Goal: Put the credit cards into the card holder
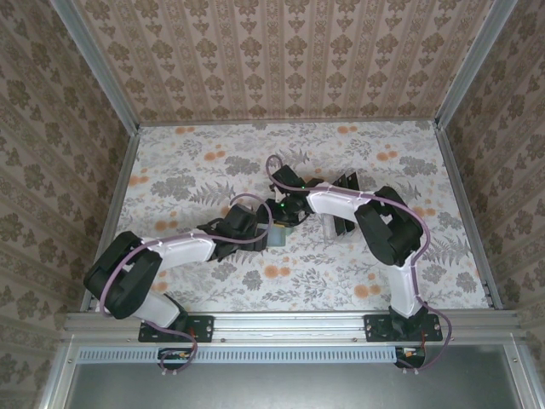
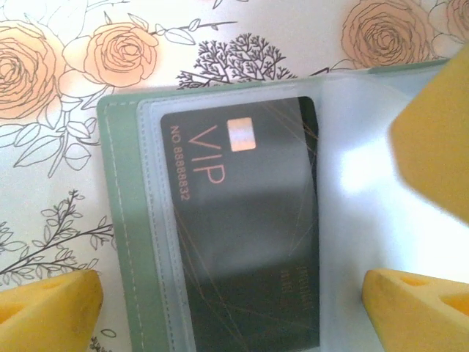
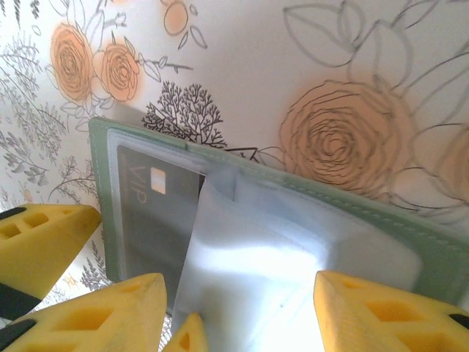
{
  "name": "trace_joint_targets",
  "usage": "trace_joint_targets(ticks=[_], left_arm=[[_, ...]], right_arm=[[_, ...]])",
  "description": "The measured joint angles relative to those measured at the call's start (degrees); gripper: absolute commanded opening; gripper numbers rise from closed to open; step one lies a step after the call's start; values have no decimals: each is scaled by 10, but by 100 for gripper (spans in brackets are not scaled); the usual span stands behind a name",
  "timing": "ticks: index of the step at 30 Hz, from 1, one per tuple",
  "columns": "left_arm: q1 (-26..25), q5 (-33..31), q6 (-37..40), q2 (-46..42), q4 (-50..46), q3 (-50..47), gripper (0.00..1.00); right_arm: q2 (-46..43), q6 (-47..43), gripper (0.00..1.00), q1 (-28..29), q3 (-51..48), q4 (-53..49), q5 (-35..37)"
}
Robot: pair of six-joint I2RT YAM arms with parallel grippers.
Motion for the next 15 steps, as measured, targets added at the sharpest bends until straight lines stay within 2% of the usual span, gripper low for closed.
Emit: trace_joint_targets(ticks=[15], left_arm=[[0,-4,0,-19,0,-5,100]], right_arm=[[-43,33,57,-6,-46,33,-4]])
